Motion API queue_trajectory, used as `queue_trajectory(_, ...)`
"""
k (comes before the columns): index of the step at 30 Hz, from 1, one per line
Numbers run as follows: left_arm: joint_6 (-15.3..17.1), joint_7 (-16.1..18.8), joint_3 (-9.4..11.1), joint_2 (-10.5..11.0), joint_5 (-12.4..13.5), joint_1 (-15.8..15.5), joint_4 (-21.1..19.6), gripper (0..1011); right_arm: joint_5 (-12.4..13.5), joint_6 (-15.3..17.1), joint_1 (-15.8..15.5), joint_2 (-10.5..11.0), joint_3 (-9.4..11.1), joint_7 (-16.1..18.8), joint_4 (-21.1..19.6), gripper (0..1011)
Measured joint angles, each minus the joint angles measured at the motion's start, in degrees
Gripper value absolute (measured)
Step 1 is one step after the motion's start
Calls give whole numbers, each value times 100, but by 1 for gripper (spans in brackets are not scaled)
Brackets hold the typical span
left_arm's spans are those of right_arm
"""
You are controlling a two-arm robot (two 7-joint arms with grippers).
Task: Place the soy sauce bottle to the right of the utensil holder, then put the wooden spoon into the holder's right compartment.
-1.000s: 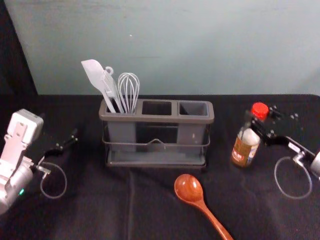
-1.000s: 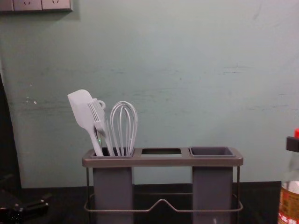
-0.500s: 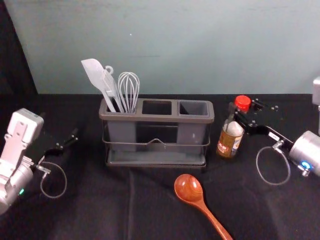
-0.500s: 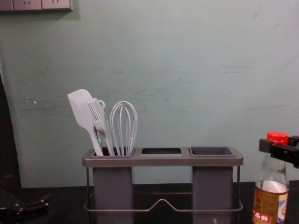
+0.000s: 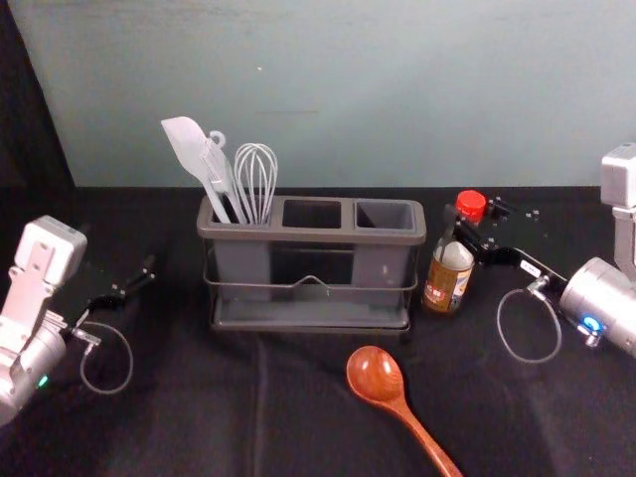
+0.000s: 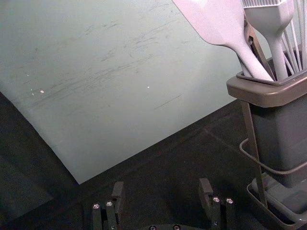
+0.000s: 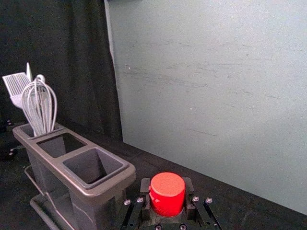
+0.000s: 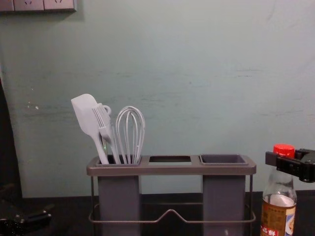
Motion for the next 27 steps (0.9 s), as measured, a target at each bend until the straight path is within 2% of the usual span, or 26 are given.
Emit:
queue_trajectory(9,0,0,0,0,0,0,0,1011,-61,-9,95,-74,-33,-42,159,392)
queue_trajectory(22,0,0,0,0,0,0,0,1012,-45,-13,87,-64,-25,-40,145,394)
queue_trajectory(24,0,0,0,0,0,0,0,1011,-42,-16,86,-63,-24,-39,141,457)
queue_trajectory(25,0,0,0,0,0,0,0,1011,-41,-16,85,-63,-23,-39,139,457)
queue_trajectory(27,0,0,0,0,0,0,0,1012,-39,-16,84,-62,-22,-39,138,541)
